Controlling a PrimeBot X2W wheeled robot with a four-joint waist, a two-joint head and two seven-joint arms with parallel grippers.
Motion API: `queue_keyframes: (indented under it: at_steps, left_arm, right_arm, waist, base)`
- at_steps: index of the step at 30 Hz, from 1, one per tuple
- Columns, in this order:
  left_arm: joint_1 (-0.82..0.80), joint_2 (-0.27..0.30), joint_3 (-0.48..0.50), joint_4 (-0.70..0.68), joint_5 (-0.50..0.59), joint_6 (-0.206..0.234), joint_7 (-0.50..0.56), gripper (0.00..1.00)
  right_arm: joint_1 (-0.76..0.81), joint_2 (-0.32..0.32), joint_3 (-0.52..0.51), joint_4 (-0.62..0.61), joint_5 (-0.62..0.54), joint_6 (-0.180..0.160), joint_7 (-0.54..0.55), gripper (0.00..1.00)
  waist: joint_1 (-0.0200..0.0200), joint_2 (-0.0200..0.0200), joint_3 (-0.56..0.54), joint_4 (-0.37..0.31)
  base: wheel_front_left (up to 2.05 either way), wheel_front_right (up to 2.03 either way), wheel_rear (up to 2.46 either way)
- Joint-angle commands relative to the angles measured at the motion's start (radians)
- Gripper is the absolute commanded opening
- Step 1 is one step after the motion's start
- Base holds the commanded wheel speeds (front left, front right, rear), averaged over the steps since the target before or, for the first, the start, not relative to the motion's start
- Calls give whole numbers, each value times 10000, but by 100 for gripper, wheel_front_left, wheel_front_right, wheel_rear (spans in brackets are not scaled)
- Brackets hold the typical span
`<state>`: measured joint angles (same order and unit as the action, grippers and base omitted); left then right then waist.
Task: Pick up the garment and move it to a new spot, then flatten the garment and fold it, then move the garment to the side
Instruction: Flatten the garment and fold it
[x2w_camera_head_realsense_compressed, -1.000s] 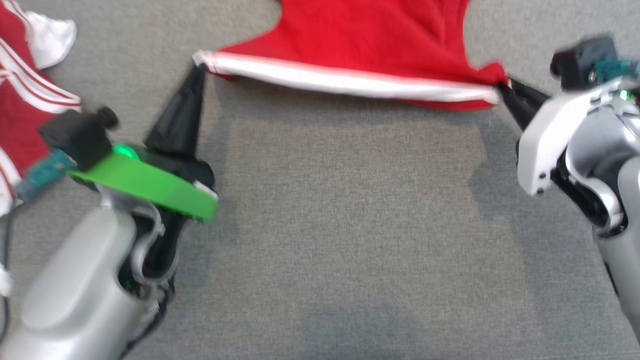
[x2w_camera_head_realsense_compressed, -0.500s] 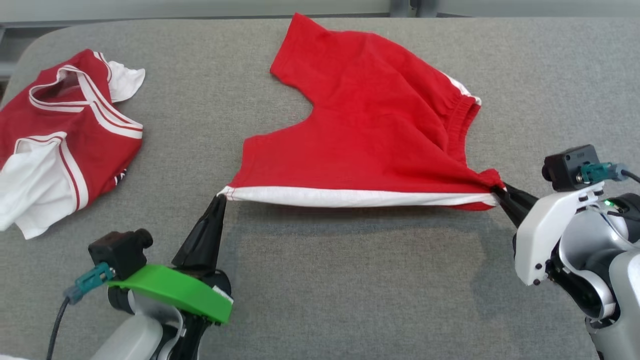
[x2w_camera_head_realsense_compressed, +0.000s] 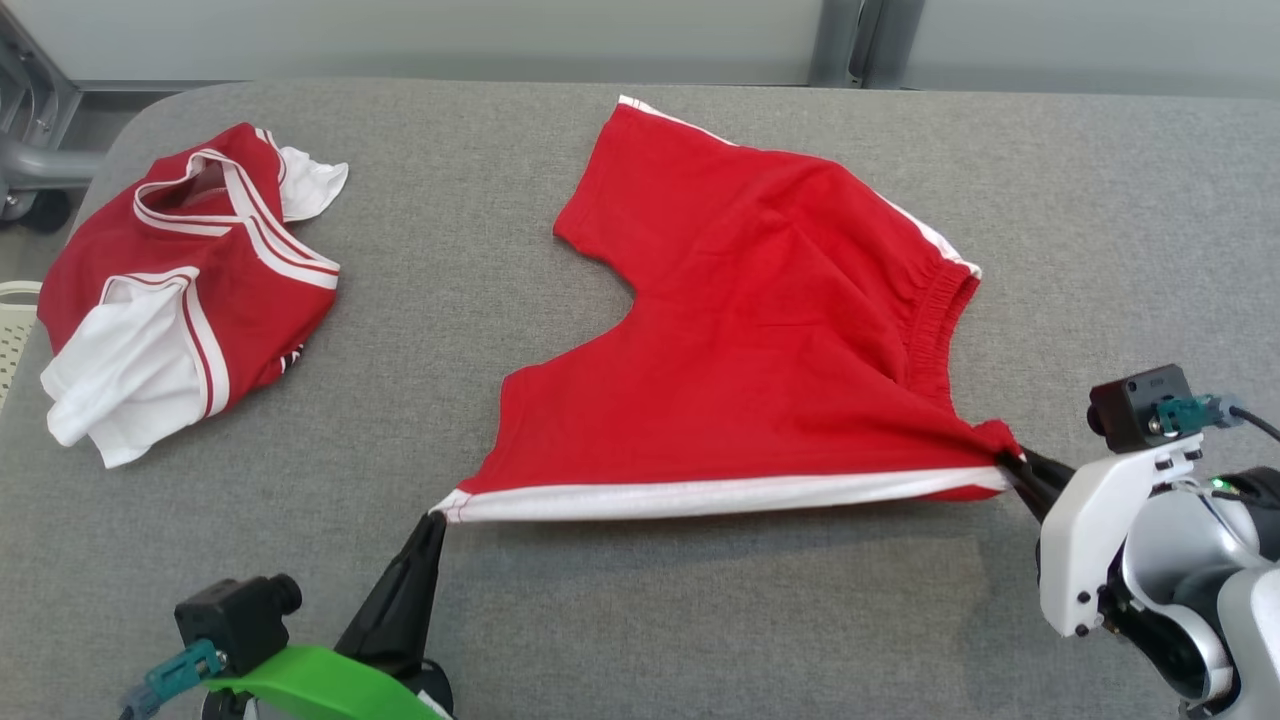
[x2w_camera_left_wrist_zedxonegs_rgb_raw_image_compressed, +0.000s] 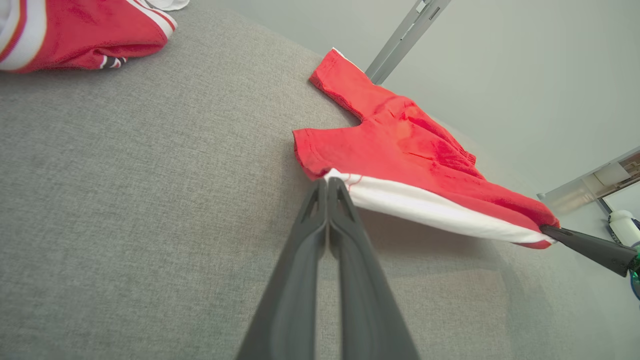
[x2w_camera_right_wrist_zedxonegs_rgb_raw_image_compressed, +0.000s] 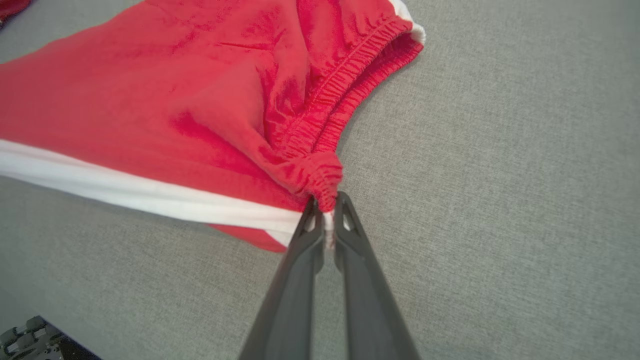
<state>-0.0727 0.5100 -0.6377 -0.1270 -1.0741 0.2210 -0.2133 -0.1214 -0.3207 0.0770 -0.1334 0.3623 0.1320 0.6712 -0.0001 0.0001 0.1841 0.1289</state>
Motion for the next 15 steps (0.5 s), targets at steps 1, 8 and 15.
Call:
queue_keyframes:
  at_steps: [1, 8, 15]
  left_arm:
    - [246, 236, 85, -83, -74, 153, 23, 0]
    - [1158, 877, 17, -1008, -176, 713, 370, 0]
    - [814, 1382, 296, -1529, 314, 946, 248, 0]
  right_arm:
    - [286, -31, -131, 32, -54, -24, -9, 0]
    - [1244, 96, -329, -283, 80, -27, 61, 0]
    - [1503, 467, -499, -960, 215, -32, -232, 0]
  waist:
    - [1, -1, -17, 55]
    - [1, -1, 59, 94]
    - [1, -1, 292, -203]
  base:
    - [0, 0, 0]
    - [0, 0, 0]
    - [0, 0, 0]
